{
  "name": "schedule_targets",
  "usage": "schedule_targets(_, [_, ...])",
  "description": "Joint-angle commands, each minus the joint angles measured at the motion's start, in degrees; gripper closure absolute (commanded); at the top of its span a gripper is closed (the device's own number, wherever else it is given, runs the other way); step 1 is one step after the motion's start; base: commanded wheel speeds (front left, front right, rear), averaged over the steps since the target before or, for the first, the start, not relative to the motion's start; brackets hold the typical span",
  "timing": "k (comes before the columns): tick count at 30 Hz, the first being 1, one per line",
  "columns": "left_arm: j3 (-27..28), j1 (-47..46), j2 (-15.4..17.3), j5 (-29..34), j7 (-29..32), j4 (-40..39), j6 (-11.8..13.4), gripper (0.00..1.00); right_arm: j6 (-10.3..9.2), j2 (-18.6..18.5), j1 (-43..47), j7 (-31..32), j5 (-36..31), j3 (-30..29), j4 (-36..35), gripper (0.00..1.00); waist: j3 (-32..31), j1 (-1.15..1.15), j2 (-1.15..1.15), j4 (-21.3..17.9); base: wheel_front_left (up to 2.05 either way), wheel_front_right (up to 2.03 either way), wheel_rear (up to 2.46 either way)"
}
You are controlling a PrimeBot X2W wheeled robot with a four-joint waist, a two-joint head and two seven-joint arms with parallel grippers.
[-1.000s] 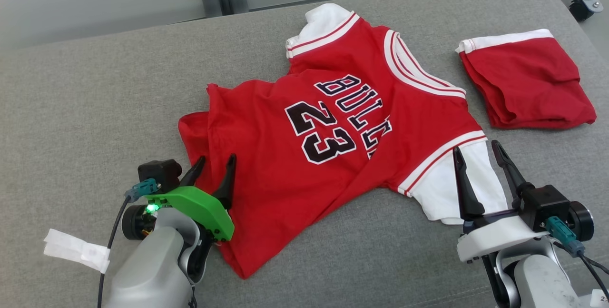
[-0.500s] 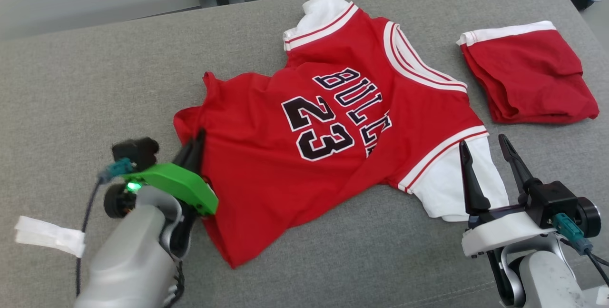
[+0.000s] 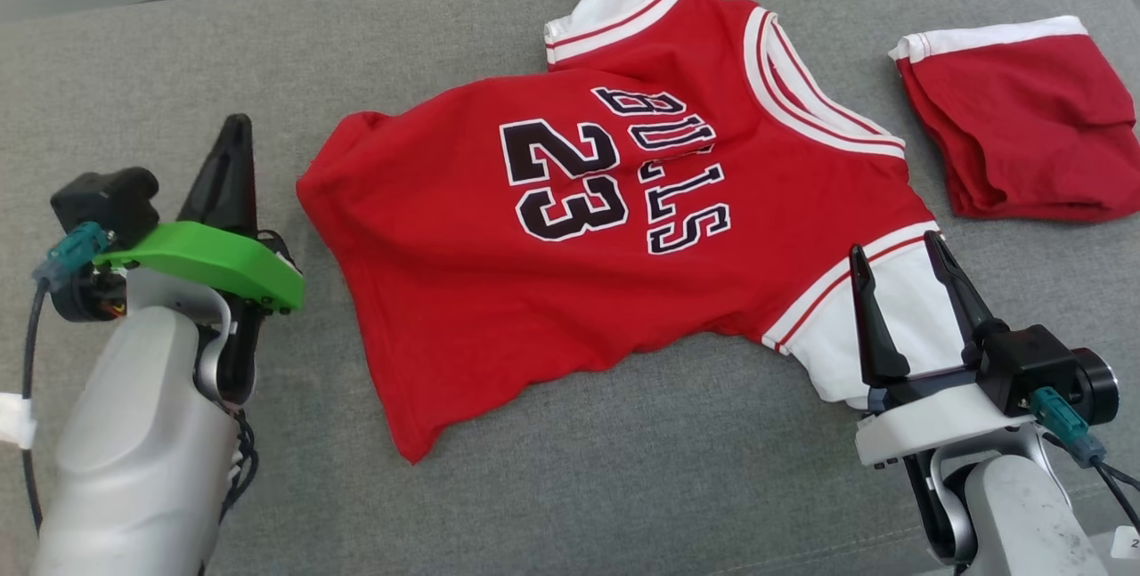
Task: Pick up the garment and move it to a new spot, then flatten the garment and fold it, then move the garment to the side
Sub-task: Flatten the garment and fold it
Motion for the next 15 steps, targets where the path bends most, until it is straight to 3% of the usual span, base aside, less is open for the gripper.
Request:
schedule_targets(1, [0.57, -1.42, 0.80, 1.19, -0.14, 0.48, -0.13, 1.00, -0.11, -0.23, -0.95, -0.14, -0.08, 0.04, -0.37, 0.00, 1.49, 0.00, 0.00, -0.72, 0.00, 0.00, 0.00])
schedule_targets(7, [2.70, -2.67, 0.17, 3.45, -0.14, -0.36, -0.25, 1.00, -0.11, -0.42, -0.93, -0.14, -0.16, -0.76, -0.73, 0.00, 2.73, 0.00, 0.00, -0.50, 0.00, 0.00, 0.00])
schedule_targets(8, [3.32, -2.19, -0.12, 4.03, -0.14, -0.89, -0.27, 0.65, -0.11, -0.40, -0.89, -0.14, -0.26, -0.98, -0.66, 0.00, 2.64, 0.00, 0.00, -0.26, 0.00, 0.00, 0.00])
schedule_targets(9, [3.82, -1.70, -0.30, 4.69, -0.14, -1.44, -0.28, 0.03, -0.11, -0.36, -0.85, -0.14, -0.37, -1.13, -0.52, 0.00, 2.47, 0.00, 0.00, -0.05, 0.00, 0.00, 0.00])
schedule_targets(15, [8.03, 2.38, -2.88, 8.85, -0.15, -7.22, -0.30, 0.00, -0.11, -0.35, -0.50, -0.14, -0.61, -1.79, -0.11, 0.00, 0.36, 0.00, 0.00, 1.70, 0.00, 0.00, 0.00])
